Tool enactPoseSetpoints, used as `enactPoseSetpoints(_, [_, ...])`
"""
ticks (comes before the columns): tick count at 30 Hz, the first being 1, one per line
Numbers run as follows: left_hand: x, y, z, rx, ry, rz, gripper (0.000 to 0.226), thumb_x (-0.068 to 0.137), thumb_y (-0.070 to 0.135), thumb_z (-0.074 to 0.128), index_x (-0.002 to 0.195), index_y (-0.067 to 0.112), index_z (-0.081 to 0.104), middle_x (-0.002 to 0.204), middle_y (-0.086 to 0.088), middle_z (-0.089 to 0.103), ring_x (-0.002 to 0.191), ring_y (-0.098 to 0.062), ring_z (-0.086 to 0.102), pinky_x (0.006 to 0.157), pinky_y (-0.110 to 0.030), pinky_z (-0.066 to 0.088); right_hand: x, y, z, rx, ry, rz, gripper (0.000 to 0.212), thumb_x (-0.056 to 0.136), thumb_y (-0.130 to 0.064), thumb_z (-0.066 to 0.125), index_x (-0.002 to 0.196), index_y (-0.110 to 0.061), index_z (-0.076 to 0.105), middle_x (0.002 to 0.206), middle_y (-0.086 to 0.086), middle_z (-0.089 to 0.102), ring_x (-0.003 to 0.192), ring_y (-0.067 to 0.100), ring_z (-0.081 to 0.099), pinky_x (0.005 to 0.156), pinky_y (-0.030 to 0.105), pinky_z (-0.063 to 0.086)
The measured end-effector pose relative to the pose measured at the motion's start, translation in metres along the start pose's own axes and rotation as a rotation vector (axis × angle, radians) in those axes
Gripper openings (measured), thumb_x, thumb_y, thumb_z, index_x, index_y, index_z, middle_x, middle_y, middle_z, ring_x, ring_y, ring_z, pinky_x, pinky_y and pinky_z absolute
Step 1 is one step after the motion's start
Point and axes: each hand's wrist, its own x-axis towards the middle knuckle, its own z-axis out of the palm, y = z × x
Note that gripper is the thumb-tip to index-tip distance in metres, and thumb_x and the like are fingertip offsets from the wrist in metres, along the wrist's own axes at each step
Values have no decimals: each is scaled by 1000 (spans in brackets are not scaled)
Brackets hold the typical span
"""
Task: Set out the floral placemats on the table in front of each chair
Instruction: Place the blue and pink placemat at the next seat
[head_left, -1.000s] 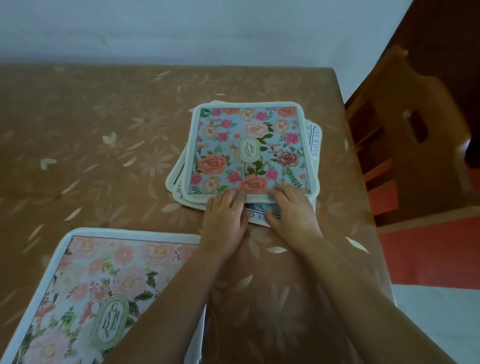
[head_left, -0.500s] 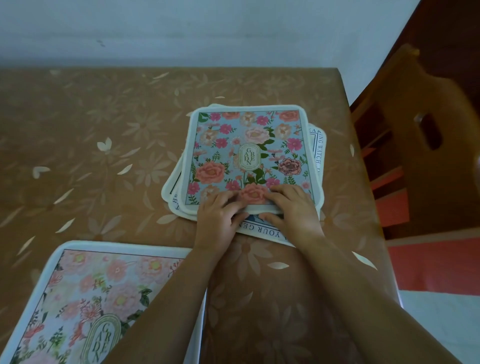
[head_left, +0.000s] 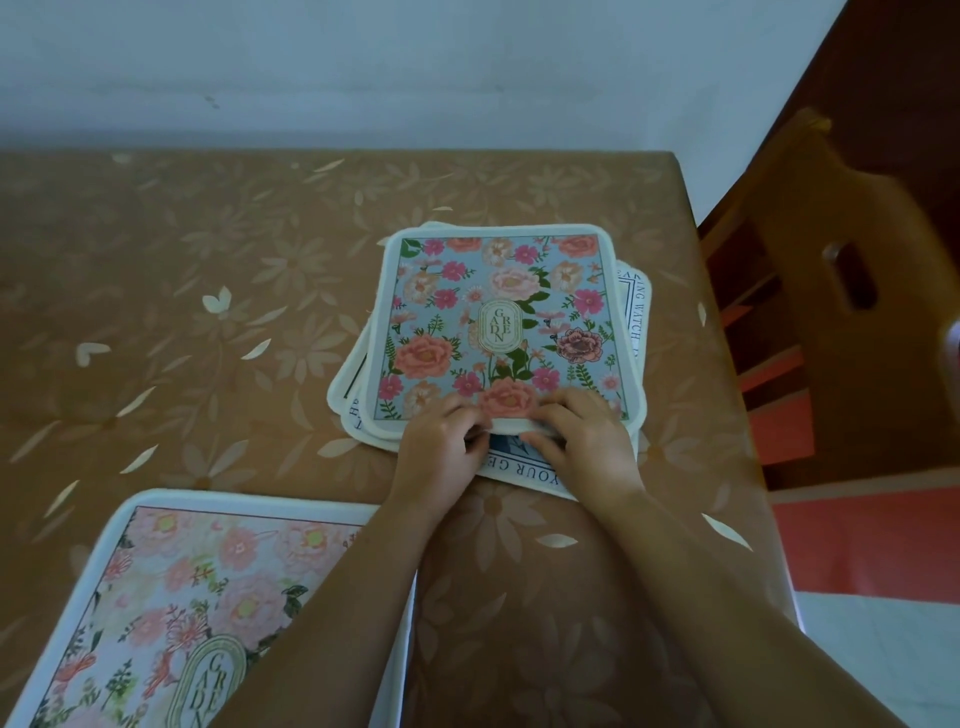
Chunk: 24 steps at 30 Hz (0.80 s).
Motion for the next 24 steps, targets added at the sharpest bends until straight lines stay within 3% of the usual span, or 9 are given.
enactPoseSetpoints(7, [-11,6,-6,20,-23,-14,16,62,-7,73,70,1,62,70,-17,62,66,-32,58,60,-35,48,-12,-12,-5,57,-32,-26,10,73,2,69,82,1,66,80,17,63,77,35,58,64,41,50])
enactPoseSetpoints(14, [-53,2,-25,-11,1,-134,12,66,-2,70,75,1,63,76,-18,64,74,-33,57,64,-34,42,-37,-46,0,113,-99,61,8,77,-4,64,85,0,65,89,16,61,88,29,55,77,39,48])
enactPoseSetpoints(19, [-97,-2,-49,-39,2,-158,9,69,1,69,77,3,64,77,-16,64,75,-31,56,65,-35,44,-67,-85,6,112,-132,73,7,77,-4,62,83,-1,62,88,15,59,86,27,53,74,29,41])
enactPoseSetpoints(24, [-157,-4,-80,-59,40,-164,8,75,11,69,77,4,64,76,-13,63,73,-25,54,65,-33,41,-108,-135,13,87,-154,65,9,80,-8,60,88,-3,61,93,14,59,88,26,53,77,34,43])
